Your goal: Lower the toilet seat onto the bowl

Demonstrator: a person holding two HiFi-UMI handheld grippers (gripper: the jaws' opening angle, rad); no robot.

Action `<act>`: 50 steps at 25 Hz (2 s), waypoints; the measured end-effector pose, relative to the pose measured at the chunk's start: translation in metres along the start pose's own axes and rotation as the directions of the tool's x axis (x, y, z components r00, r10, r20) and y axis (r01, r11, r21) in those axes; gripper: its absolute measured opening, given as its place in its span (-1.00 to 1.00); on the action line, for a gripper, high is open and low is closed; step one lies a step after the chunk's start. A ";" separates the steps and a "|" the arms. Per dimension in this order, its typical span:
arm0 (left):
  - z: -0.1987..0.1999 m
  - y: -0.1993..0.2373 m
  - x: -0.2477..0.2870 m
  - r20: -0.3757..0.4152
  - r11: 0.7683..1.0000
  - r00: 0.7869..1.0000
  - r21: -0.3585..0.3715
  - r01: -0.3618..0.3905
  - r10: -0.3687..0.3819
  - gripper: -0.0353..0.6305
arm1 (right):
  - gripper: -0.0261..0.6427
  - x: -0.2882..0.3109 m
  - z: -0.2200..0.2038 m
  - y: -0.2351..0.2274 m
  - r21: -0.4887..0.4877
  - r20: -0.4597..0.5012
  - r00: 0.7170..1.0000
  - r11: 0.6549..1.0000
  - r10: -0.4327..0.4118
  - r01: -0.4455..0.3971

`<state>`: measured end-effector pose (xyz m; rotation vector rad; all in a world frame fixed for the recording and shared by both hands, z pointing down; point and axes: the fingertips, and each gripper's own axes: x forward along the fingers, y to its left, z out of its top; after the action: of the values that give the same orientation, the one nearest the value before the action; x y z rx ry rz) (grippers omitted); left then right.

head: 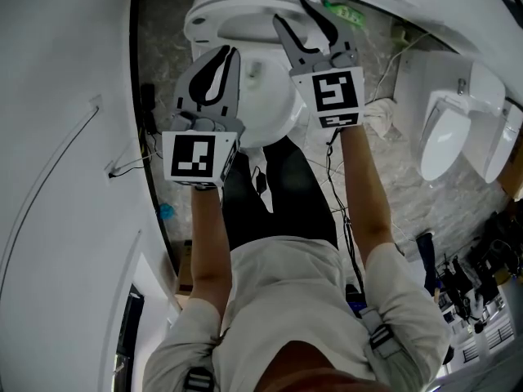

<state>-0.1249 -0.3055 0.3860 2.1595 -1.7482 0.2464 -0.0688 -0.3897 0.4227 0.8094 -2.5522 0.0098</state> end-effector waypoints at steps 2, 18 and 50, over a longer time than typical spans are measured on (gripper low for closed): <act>0.000 0.000 -0.002 0.001 1.000 1.000 0.000 0.000 0.000 -0.82 | -0.33 -0.001 0.000 0.000 -0.002 -0.001 1.000 1.000 -0.002 0.002; -0.003 -0.010 -0.028 0.006 1.000 1.000 0.019 0.015 -0.015 -0.82 | -0.45 -0.026 -0.003 0.018 0.010 0.009 0.999 0.999 -0.031 0.031; -0.032 -0.026 -0.071 -0.010 0.995 0.995 0.027 0.099 -0.099 -0.82 | -0.47 -0.078 -0.015 0.086 0.006 0.007 0.998 0.998 -0.066 0.066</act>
<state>-0.1132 -0.2242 0.3862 2.2532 -1.6365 0.2554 -0.0531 -0.2734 0.4137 0.8972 -2.5320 -0.0063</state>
